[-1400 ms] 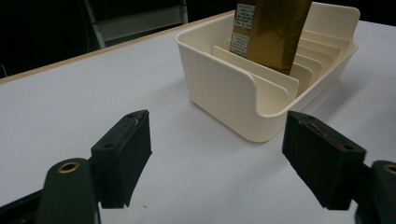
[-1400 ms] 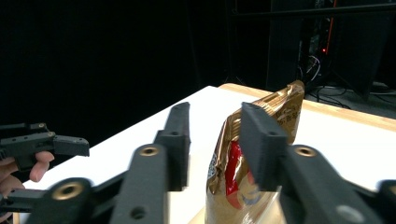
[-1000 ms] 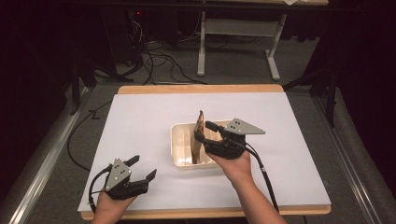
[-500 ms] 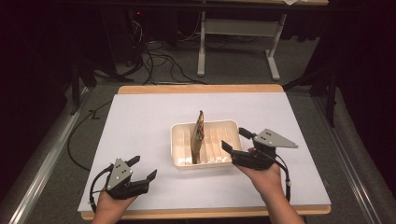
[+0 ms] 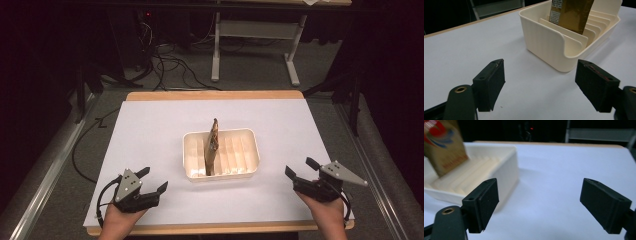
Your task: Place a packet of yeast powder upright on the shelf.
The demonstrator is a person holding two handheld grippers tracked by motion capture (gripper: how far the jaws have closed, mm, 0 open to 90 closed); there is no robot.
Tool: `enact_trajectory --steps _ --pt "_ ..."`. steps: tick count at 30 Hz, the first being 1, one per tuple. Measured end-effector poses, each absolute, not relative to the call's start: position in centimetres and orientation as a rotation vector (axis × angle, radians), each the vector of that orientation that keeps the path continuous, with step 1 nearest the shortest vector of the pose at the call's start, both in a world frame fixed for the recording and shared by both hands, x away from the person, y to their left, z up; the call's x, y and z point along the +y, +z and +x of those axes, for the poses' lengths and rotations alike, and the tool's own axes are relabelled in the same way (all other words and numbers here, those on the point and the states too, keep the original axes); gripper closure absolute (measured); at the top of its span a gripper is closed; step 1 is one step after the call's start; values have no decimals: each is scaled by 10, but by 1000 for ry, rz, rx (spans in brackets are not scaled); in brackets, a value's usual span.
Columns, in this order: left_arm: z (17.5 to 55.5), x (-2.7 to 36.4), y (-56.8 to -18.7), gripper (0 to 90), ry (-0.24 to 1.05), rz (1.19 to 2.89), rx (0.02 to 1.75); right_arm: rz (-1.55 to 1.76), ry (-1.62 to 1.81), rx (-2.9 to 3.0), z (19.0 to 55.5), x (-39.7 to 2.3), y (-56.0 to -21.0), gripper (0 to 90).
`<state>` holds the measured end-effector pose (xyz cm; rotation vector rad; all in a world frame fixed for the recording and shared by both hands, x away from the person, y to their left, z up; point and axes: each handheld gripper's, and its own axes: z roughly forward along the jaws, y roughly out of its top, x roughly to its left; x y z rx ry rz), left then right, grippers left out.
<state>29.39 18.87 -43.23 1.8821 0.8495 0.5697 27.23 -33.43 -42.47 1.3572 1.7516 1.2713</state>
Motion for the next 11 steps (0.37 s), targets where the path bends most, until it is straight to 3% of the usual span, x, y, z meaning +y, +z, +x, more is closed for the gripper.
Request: enact_trajectory --steps 3,11 --pt "295 189 -433 242 562 1883 857 1450 1187 1814 273 -348 -444 158" --pt "295 187 -433 242 566 1890 852 1462 1182 1797 278 -353 -447 163"
